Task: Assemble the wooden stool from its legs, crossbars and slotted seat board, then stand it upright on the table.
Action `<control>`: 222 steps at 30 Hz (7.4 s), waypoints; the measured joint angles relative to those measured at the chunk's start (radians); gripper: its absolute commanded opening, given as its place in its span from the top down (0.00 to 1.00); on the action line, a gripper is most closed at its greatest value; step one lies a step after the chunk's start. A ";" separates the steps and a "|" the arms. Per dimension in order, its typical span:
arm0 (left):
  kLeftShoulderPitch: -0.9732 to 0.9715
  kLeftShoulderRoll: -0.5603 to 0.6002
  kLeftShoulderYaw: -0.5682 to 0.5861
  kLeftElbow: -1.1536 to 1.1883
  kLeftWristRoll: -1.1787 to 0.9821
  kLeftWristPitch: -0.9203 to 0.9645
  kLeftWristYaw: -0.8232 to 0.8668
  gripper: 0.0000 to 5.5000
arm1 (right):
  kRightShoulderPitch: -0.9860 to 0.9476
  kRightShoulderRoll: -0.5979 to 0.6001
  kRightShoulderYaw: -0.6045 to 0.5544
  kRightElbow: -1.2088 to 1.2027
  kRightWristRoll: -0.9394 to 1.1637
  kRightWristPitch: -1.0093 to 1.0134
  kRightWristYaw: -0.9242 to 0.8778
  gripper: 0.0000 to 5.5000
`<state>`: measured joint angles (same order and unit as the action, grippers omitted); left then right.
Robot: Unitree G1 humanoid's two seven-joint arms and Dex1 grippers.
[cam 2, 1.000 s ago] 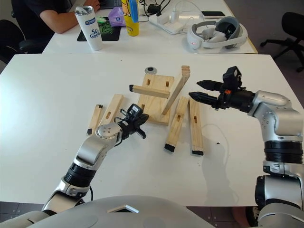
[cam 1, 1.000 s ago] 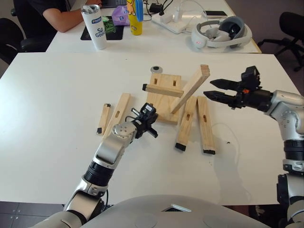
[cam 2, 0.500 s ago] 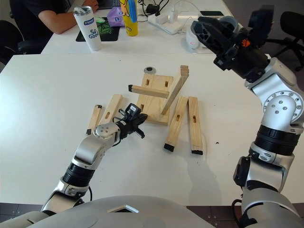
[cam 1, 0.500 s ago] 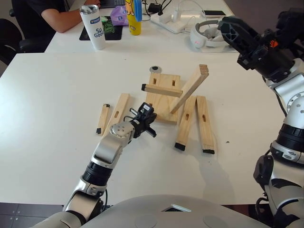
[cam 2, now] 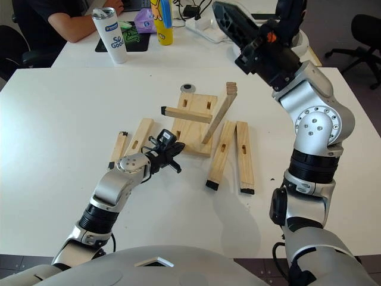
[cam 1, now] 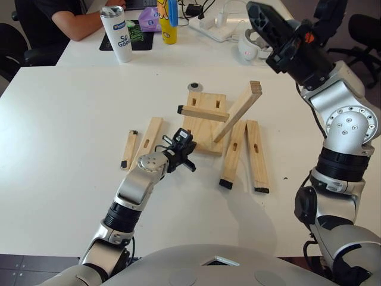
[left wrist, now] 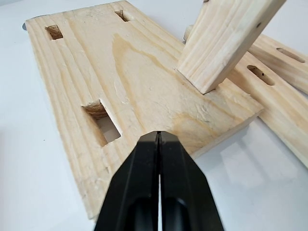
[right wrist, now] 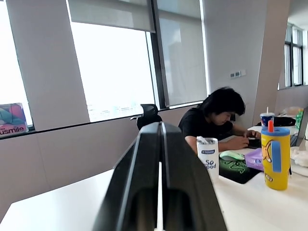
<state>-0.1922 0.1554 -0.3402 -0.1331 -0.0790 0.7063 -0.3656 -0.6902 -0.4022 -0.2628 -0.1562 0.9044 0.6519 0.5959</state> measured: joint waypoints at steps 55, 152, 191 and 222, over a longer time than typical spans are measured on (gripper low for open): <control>0.089 -0.067 0.043 -0.131 -0.057 0.117 0.084 1.00 | 0.507 -0.068 0.115 -0.315 -0.260 0.459 -0.488 1.00; -0.344 0.063 0.564 -0.400 -0.951 0.330 -0.084 0.71 | -0.055 0.120 -0.385 -0.093 -0.036 0.392 -0.243 0.62; -0.637 0.535 0.564 0.010 -1.766 0.401 0.036 0.22 | 0.195 -0.301 0.035 -0.240 0.444 0.485 0.262 0.62; -0.662 0.628 0.493 0.011 -1.544 0.519 -0.202 0.62 | 0.217 -0.403 0.114 -0.187 0.246 0.387 0.497 0.48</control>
<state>-0.8546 0.7830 0.1529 -0.1220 -1.6227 1.2250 -0.5672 -0.4727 -0.8055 -0.1492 -0.3429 1.1508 1.0389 1.0932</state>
